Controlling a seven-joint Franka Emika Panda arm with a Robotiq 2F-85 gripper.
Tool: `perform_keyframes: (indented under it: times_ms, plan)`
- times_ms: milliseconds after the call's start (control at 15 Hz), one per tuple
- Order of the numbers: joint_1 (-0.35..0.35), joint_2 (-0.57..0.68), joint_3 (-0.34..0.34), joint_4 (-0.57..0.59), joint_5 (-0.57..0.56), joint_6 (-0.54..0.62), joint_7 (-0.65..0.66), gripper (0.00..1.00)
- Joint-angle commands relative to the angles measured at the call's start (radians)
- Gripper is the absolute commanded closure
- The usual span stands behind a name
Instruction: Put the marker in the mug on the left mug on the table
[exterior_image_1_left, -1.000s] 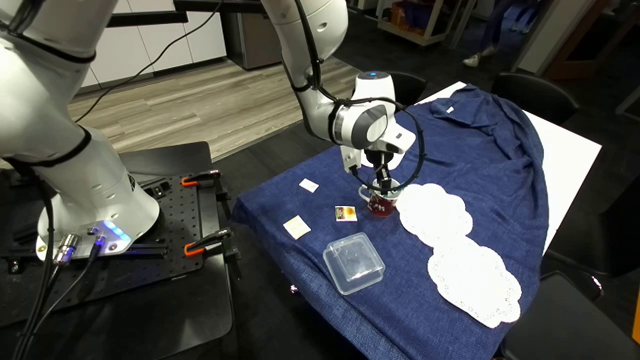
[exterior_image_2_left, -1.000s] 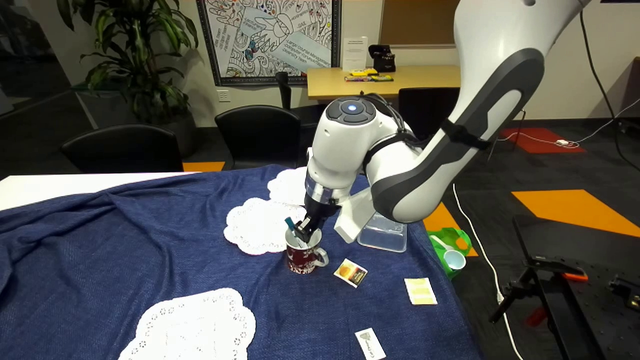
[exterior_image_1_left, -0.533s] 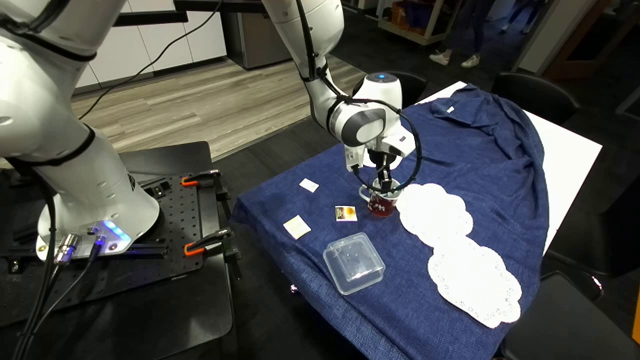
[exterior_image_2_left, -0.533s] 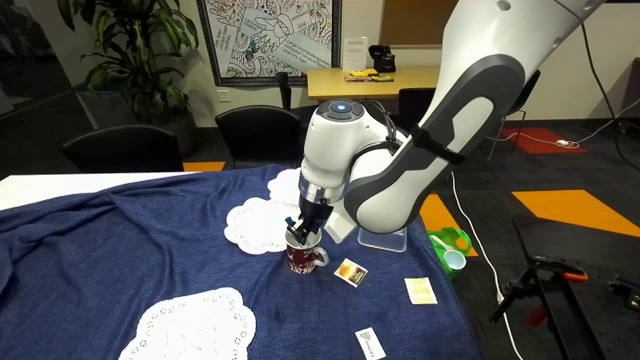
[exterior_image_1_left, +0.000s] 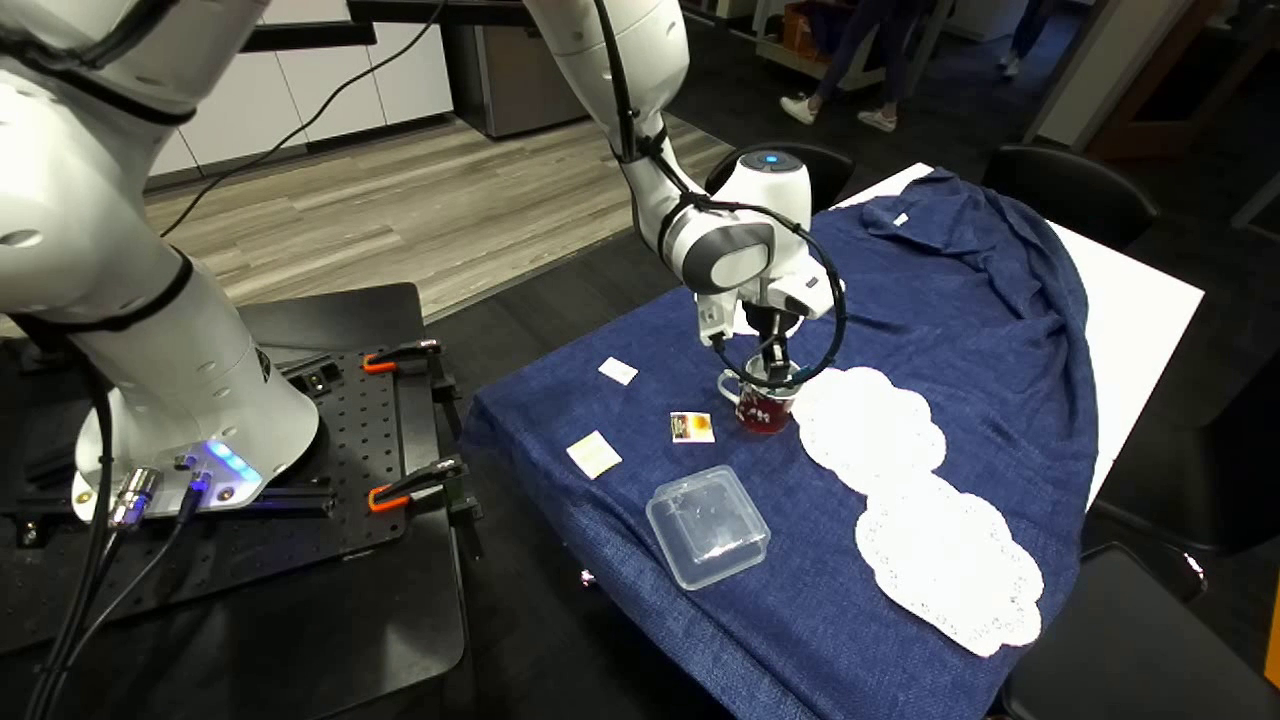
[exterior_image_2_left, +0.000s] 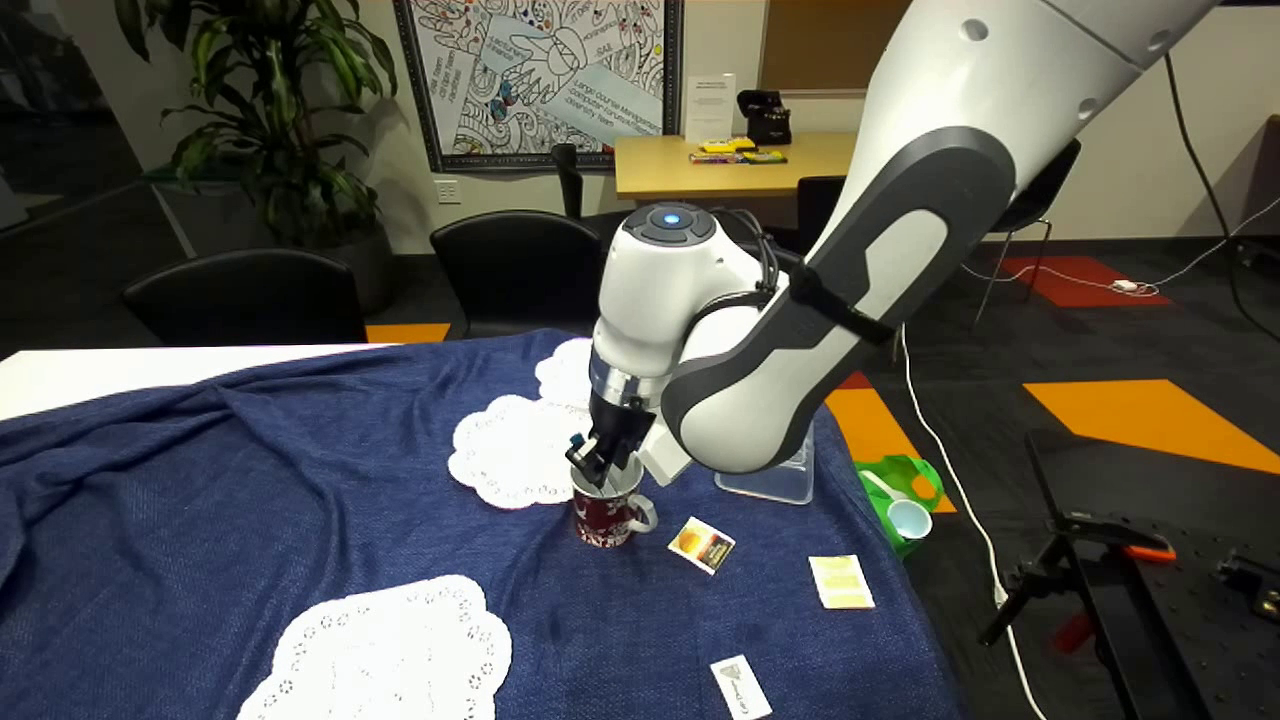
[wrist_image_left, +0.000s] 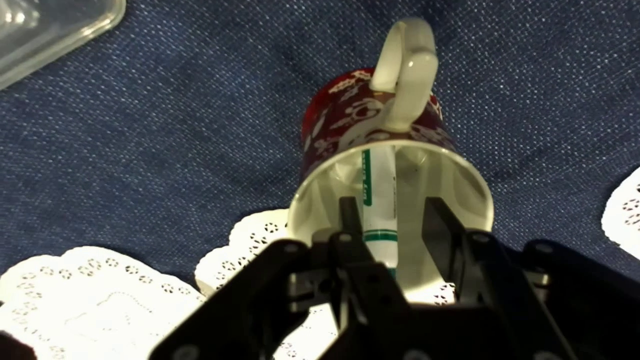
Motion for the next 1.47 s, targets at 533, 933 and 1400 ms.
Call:
perform_keyframes:
  times_ms: [533,933,1400]
  plan:
    - [0.040,0.084,-0.042,0.108,0.041,-0.021,-0.041,0.74]
    - [0.058,0.094,-0.062,0.118,0.036,-0.015,-0.031,0.95]
    - [0.113,-0.024,-0.123,-0.022,0.029,0.062,-0.020,0.95]
